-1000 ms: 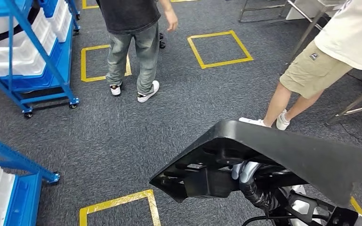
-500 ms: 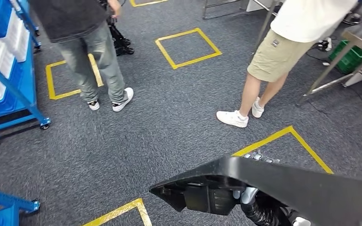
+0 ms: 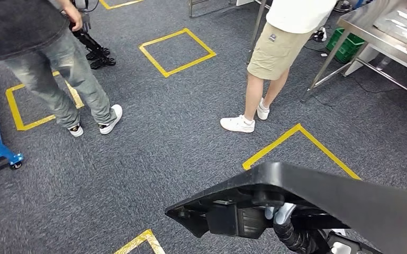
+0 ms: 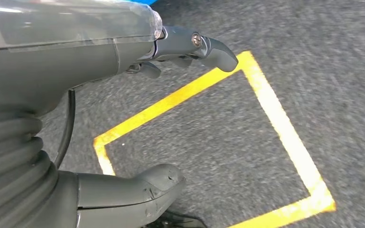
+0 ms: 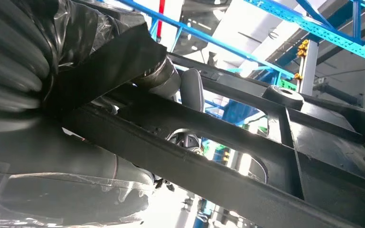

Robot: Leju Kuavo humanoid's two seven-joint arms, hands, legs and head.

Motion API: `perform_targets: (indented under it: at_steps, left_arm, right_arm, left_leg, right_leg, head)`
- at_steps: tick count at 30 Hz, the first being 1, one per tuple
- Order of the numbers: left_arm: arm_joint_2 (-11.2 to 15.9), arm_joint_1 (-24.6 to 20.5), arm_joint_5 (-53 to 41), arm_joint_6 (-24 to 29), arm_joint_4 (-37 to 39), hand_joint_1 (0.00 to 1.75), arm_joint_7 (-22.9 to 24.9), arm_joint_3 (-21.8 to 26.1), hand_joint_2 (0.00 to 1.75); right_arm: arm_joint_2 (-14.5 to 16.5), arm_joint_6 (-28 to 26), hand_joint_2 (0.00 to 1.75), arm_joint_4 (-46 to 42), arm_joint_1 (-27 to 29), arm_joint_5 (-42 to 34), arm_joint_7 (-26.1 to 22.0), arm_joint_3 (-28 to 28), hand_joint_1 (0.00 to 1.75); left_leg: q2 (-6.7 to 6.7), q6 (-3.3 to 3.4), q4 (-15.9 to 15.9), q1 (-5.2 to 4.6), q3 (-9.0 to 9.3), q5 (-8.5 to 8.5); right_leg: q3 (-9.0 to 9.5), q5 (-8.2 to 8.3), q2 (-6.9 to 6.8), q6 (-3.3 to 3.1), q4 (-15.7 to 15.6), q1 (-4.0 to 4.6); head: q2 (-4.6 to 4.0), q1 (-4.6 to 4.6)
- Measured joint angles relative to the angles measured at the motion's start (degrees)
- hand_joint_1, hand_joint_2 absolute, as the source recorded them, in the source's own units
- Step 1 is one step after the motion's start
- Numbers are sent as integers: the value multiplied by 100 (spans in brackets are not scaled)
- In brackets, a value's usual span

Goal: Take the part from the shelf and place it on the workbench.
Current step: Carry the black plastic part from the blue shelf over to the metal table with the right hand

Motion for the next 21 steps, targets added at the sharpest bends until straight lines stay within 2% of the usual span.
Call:
perform_targets:
  at_steps: [1,2,3,5,6,7,8,9,10,11,12,13,14,16,17,18,20,21]
  left_arm:
    - [-3,-5,0,0,0,0,-3,0,175]
    - [-7,-7,-1,1,0,0,-3,0,175]
    - [-10,-7,-2,4,1,0,0,0,175]
    - [-13,-21,-7,15,1,0,17,0,175]
    - [-13,-36,-11,21,1,0,25,-1,175]
    - [-11,-51,-14,27,1,0,32,-1,175]
    - [-8,-60,-17,34,1,0,39,-2,175]
    - [-2,-57,-17,42,1,0,45,-2,175]
    - [4,-43,-17,48,1,0,50,-2,175]
    - [9,-22,-17,51,0,0,55,-2,175]
    - [11,-3,-17,52,1,0,57,-2,175]
    - [11,8,-18,49,1,0,56,-2,175]
    - [11,13,-19,46,1,0,53,-2,175]
    - [10,10,-19,43,2,0,45,-2,175]
    - [10,9,-18,43,2,0,42,-2,175]
    - [8,7,-17,43,2,0,38,-2,175]
    - [-8,-5,-15,44,3,0,28,-2,175]
    - [-13,-16,-15,45,0,0,19,-2,175]
  right_arm:
    - [-1,2,175,1,-32,-6,2,-1,175]
    - [-1,3,175,1,-70,-16,4,-2,175]
    - [-1,3,175,1,-101,-31,10,-3,175]
    - [-1,2,175,-1,-132,-66,41,-13,175]
    - [0,2,175,-2,-133,-81,61,-21,175]
    - [-1,2,175,1,-149,-93,79,-30,175]
    - [-1,3,175,7,-172,-103,89,-38,175]
    - [1,4,175,18,-194,-115,96,-43,175]
    - [3,8,175,32,-214,-125,99,-47,175]
    - [6,13,175,47,-220,-131,100,-49,175]
    - [8,19,175,63,-218,-137,101,-51,175]
    - [8,26,175,76,-218,-144,101,-54,175]
    - [8,34,175,86,-217,-155,101,-55,175]
    - [8,59,175,99,-224,-178,100,-58,175]
    - [8,76,175,104,-230,-189,100,-61,175]
    - [8,92,175,108,-235,-198,99,-67,175]
    - [6,120,175,113,-235,-221,97,-90,175]
    - [3,136,175,114,-233,-236,94,-109,175]
  left_leg:
    - [51,-3,-22,-14,33,-13]
    - [101,-12,-41,-21,52,-23]
    - [158,-28,-53,-28,61,-31]
    - [279,-67,-94,-52,99,-47]
    - [266,-78,-84,-55,126,-87]
    - [177,-85,26,-56,103,-176]
    - [40,-93,289,-48,-2,-322]
    - [-118,-98,688,-34,-193,-503]
    - [-220,-110,1128,-29,-432,-668]
    - [-267,-127,1485,-25,-646,-760]
    - [-286,-142,1644,-25,-775,-736]
    - [-296,-155,1577,-22,-798,-595]
    - [-324,-166,1302,-14,-718,-368]
    - [-539,-179,533,23,-432,36]
    - [-643,-159,270,36,-324,131]
    - [-709,-129,133,38,-271,152]
    - [-638,-37,97,34,-257,153]
    - [-576,-1,89,42,-258,159]
  right_leg:
    - [196,130,-109,-82,-374,62]
    - [323,189,-201,-151,-631,116]
    - [373,172,-255,-202,-747,155]
    - [410,139,-181,-256,-847,169]
    - [462,146,-135,-265,-926,148]
    - [520,162,-84,-267,-1005,123]
    - [568,178,-29,-266,-1058,95]
    - [589,181,30,-260,-1070,74]
    - [585,168,101,-264,-1048,70]
    - [574,153,179,-263,-1015,69]
    - [569,135,262,-255,-982,68]
    - [567,117,345,-244,-946,65]
    - [571,97,425,-227,-912,58]
    - [570,60,570,-180,-852,53]
    - [554,57,633,-160,-836,51]
    - [526,62,694,-140,-821,50]
    - [469,82,805,-106,-802,37]
    - [440,53,775,-80,-757,41]
  head:
    - [0,0]
    - [0,-1]
    - [0,-1]
    - [0,-3]
    - [0,-2]
    - [0,-3]
    - [0,-4]
    - [0,-4]
    - [0,-6]
    - [0,-7]
    - [0,-7]
    - [0,-7]
    - [0,-7]
    - [0,-6]
    - [0,-6]
    - [0,-6]
    - [0,-7]
    - [0,-4]
